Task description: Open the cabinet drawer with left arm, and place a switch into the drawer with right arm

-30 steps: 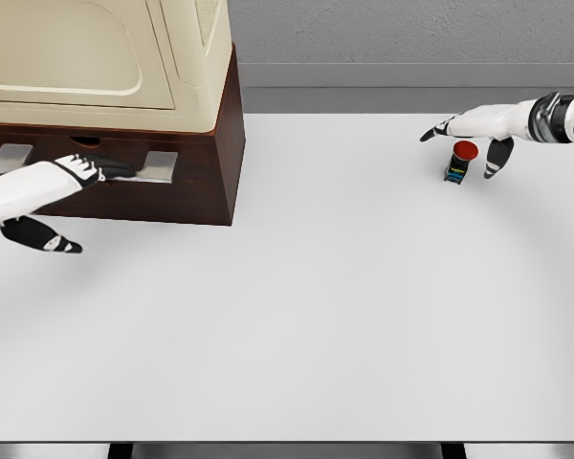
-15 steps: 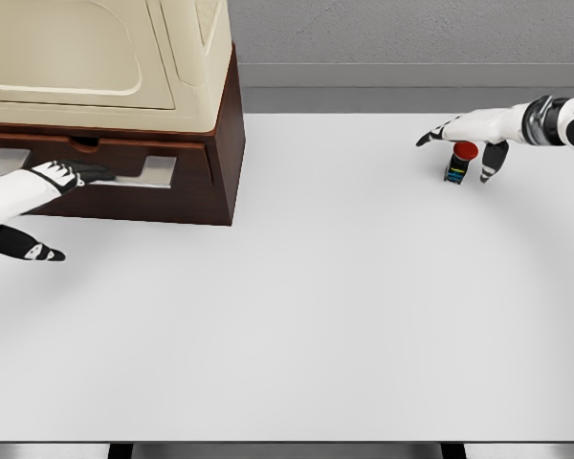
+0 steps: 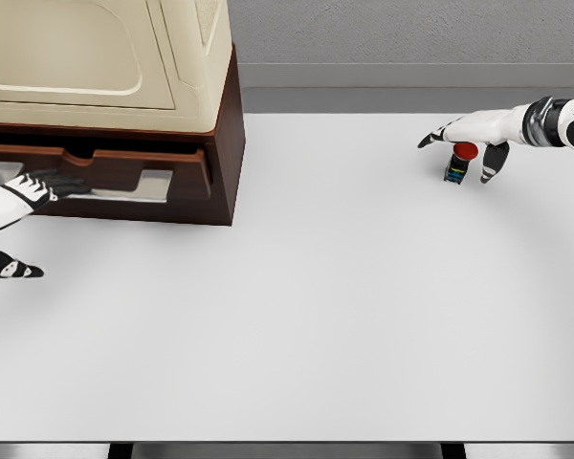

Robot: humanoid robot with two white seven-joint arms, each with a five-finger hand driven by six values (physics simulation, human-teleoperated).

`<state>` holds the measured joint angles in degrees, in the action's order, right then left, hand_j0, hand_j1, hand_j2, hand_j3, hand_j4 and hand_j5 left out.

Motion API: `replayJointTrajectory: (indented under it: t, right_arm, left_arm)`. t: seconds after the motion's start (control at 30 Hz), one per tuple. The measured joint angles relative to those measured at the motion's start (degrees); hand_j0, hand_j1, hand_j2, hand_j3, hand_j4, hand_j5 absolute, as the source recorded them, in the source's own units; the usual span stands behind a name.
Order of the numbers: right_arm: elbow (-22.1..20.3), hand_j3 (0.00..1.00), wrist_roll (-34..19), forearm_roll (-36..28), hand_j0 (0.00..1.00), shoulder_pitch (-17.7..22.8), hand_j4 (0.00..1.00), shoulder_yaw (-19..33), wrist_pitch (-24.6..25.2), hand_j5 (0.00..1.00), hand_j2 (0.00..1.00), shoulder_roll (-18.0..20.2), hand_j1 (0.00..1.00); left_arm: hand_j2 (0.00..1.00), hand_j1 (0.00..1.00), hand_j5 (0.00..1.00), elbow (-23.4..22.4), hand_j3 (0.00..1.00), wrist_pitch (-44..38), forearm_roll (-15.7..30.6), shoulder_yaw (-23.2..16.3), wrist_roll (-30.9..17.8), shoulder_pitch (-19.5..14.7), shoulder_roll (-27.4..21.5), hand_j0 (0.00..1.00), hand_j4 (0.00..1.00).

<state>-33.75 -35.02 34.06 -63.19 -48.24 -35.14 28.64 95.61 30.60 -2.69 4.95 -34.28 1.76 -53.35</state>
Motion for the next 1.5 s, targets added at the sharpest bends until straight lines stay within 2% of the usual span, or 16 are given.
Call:
replayJointTrajectory:
  t: [0.17,0.6,1.03,1.1,1.2,1.23,1.27,1.33,1.4,1.5]
  right_arm:
    - [0.01,0.99,0.00,-0.01,0.99,0.00,0.99,0.00,0.00,0.99,0.99,0.00,0.99]
    - [-0.08,0.99,0.00,0.00,0.99,0.00,0.99,0.00,-0.01,0.99,0.99,0.03,0.99]
    - [-0.08,0.99,0.00,-0.01,0.99,0.00,0.99,0.00,0.00,0.99,0.99,0.09,0.99]
    - [-0.10,0.99,0.00,-0.03,0.99,0.00,0.99,0.00,0.00,0.99,0.99,0.09,0.99]
    - [-0.14,0.92,0.00,-0.07,0.92,0.00,0.92,0.00,0.00,0.92,0.92,0.09,0.92]
    - [-0.15,0.87,0.00,-0.08,0.87,-0.09,0.87,0.00,0.00,0.87,0.87,0.09,0.87]
    - [-0.14,0.86,0.00,-0.08,0.86,-0.09,0.86,0.00,0.00,0.86,0.86,0.09,0.86]
    - [-0.12,0.86,0.00,-0.08,0.86,-0.09,0.86,0.00,0.00,0.86,0.86,0.08,0.86]
    - [-0.10,0.87,0.00,-0.09,0.87,-0.18,0.87,0.00,0.00,0.87,0.87,0.09,0.87]
    - [-0.07,0.87,0.00,-0.09,0.87,-0.18,0.87,0.00,0.00,0.87,0.87,0.09,0.87]
  left_arm:
    - [1.00,1.00,1.00,0.42,1.00,1.17,1.41,2.82,0.33,3.34,0.02,1.00,1.00]
    - [1.00,1.00,1.00,2.07,1.00,4.21,0.24,10.62,-0.20,11.34,0.04,1.00,1.00]
    - [1.00,1.00,1.00,4.14,1.00,7.99,7.63,19.25,-0.98,20.57,0.61,1.00,1.00]
    - [1.00,1.00,1.00,4.57,1.00,10.33,6.55,21.10,-0.42,21.19,0.73,1.00,1.00]
    - [1.00,1.00,1.00,5.35,1.00,15.52,-0.87,23.73,0.42,21.19,1.11,1.00,1.00]
    - [1.00,1.00,1.00,5.63,1.00,16.78,-2.55,24.69,0.16,21.19,1.22,1.00,1.00]
    - [1.00,1.00,1.00,5.89,1.00,18.87,-5.79,25.54,0.19,21.20,1.38,1.00,1.00]
    - [1.00,1.00,1.00,6.13,1.00,19.67,-7.86,27.55,-0.61,21.28,1.49,1.00,1.00]
    - [1.00,1.00,1.00,6.68,1.00,15.54,0.47,29.85,-0.24,21.36,1.51,1.00,1.00]
    - [1.00,1.00,1.00,6.38,1.00,8.59,7.64,34.03,-0.26,21.53,1.49,1.00,1.00]
